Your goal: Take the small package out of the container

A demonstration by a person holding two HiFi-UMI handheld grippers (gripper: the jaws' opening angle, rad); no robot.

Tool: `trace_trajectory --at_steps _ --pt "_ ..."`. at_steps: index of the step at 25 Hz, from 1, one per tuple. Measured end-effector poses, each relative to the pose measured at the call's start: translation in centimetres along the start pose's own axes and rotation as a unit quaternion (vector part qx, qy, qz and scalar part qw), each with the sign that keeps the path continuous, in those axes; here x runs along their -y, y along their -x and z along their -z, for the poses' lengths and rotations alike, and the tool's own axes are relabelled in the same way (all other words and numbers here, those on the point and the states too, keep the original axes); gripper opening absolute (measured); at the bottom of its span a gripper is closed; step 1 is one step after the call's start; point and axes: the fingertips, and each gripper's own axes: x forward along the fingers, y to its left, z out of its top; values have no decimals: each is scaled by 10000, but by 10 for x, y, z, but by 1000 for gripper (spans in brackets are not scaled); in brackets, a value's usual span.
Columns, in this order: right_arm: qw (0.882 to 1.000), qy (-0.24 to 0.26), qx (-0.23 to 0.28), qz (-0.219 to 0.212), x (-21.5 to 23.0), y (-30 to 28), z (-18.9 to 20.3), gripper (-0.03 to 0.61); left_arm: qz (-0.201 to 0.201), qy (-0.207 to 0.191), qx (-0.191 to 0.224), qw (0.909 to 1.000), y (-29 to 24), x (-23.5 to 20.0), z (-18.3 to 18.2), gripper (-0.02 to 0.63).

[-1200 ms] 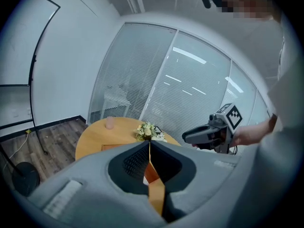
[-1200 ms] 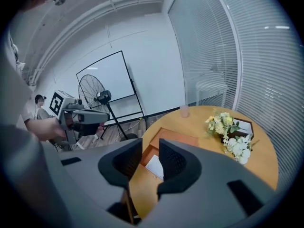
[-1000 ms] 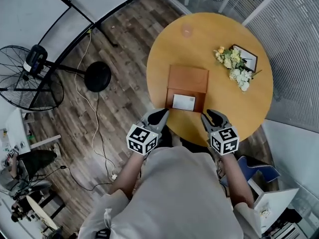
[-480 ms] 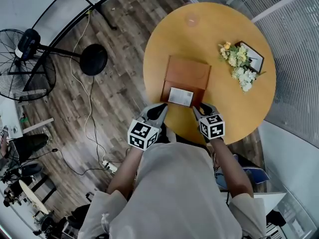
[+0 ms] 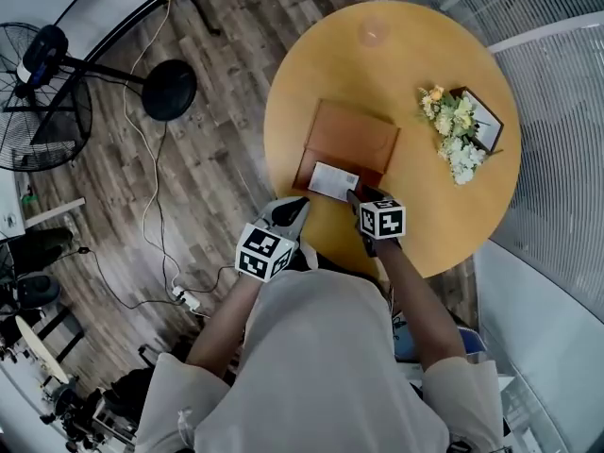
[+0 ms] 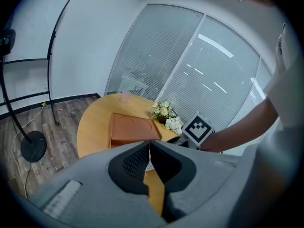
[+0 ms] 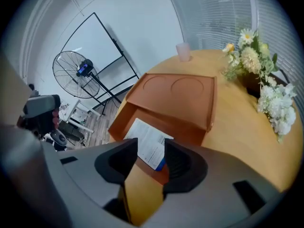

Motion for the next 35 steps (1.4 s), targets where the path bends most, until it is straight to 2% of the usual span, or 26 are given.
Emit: trace_trajectory --at_steps 8,12,17,20,23,28,35 --pt "9987 -228 -453 2 15 -38 13 176 -333 87 -142 9993 -6 -35 14 20" --pt "9975 -281 -620 175 28 -49 6 176 -534 145 -164 9983 -1 -56 20 20" --pt "9930 -433 -1082 186 23 -59 8 196 -807 260 -179 9962 14 -81 22 20" --pt "9901 -525 -1254 360 22 -63 11 199 -845 245 -221 9959 18 -84 25 20" --pt "9893 -530 -1278 469 23 -66 10 199 -857 269 -239 9957 20 -84 29 20" --pt "9927 -538 -1077 119 4 -74 1 200 -829 337 -279 9956 21 -83 36 20" --pt "9960 -250 -860 20 -11 -81 -8 199 -893 393 -279 9948 29 -89 42 20"
